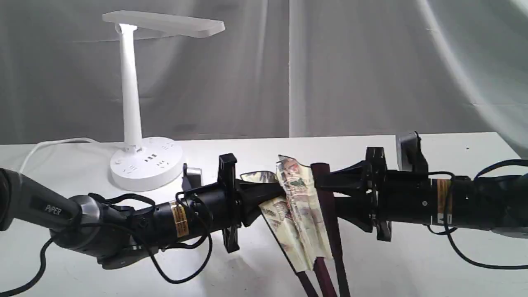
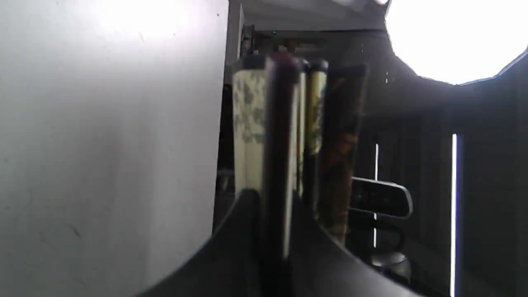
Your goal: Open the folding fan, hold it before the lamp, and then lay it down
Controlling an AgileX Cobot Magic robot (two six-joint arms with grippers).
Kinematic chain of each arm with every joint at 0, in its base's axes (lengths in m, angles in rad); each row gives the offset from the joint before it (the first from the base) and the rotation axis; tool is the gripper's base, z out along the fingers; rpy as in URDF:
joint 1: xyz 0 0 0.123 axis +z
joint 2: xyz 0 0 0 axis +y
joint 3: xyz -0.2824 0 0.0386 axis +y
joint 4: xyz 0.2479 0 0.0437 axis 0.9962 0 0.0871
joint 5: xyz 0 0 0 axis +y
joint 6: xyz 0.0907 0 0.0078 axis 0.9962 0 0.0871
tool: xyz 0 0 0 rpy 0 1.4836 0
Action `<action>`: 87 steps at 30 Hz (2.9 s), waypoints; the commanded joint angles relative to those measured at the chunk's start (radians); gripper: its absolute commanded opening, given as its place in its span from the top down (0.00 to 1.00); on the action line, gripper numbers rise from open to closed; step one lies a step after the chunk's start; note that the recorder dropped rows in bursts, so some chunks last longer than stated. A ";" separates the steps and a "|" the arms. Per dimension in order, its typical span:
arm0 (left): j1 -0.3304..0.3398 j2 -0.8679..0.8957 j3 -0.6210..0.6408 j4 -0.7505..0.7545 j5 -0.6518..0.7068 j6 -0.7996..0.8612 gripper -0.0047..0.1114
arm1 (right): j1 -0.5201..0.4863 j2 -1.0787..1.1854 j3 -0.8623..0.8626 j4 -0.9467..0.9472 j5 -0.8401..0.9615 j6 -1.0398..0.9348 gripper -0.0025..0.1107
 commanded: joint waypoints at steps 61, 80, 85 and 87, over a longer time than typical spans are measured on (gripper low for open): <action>0.025 -0.057 -0.003 0.177 -0.064 -0.068 0.96 | -0.022 -0.003 0.004 0.043 -0.012 -0.048 0.98; 0.282 -0.082 0.085 0.227 -0.064 -0.083 0.96 | -0.302 -0.003 0.079 0.147 -0.012 -0.023 0.98; 0.357 -0.118 0.139 0.210 -0.064 -0.083 0.96 | -0.338 -0.003 0.079 0.187 -0.012 0.006 0.98; 0.388 -0.138 0.161 0.210 -0.064 -0.083 0.96 | -0.350 -0.003 0.079 0.198 -0.012 0.009 0.98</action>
